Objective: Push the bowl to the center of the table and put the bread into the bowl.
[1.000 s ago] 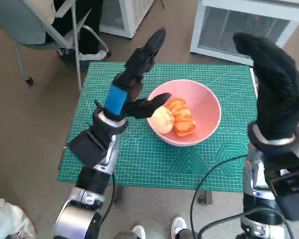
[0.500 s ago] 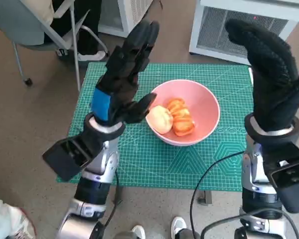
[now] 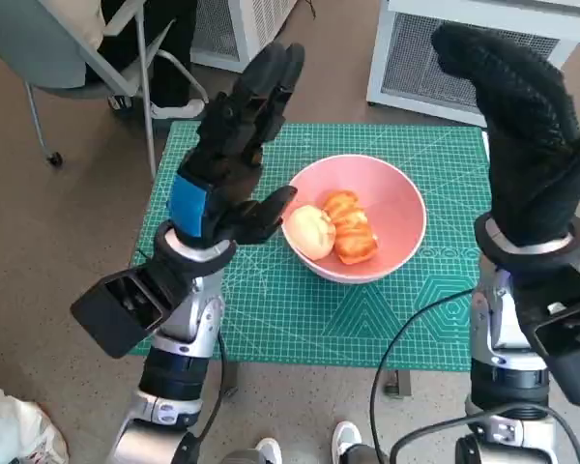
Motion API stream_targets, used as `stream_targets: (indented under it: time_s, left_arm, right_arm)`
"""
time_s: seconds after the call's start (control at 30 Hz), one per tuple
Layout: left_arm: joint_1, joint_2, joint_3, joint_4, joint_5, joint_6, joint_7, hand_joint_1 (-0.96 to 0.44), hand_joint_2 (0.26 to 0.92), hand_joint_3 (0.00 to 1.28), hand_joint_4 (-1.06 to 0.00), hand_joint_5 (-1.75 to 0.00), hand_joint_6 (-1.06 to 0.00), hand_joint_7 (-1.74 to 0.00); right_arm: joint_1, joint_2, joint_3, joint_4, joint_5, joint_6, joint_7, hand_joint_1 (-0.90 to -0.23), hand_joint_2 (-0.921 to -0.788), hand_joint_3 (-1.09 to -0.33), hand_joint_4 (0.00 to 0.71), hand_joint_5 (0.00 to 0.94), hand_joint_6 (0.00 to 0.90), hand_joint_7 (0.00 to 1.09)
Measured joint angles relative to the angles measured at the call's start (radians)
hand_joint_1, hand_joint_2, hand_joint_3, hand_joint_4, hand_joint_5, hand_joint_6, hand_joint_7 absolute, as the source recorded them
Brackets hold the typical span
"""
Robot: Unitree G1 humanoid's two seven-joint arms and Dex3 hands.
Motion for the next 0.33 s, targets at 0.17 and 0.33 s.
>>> stream_targets:
  time_s: [0.17,0.33]
  left_arm:
    - [0.0,-0.001,0.007,0.0,0.0,-0.005,-0.004,-0.62,0.921,0.45,-0.14,0.0,-0.27,-0.09]
    - [0.0,-0.007,0.013,0.0,-0.002,-0.005,-0.007,-0.61,0.921,0.45,-0.16,-0.01,-0.28,-0.09]
  right_arm:
    - [0.0,-0.001,0.0,0.0,0.0,0.002,0.002,-0.568,-0.921,-0.747,0.274,0.003,0.015,0.59]
    - [0.0,-0.001,0.0,-0.001,0.0,0.005,0.002,-0.567,-0.921,-0.74,0.276,0.004,0.017,0.58]
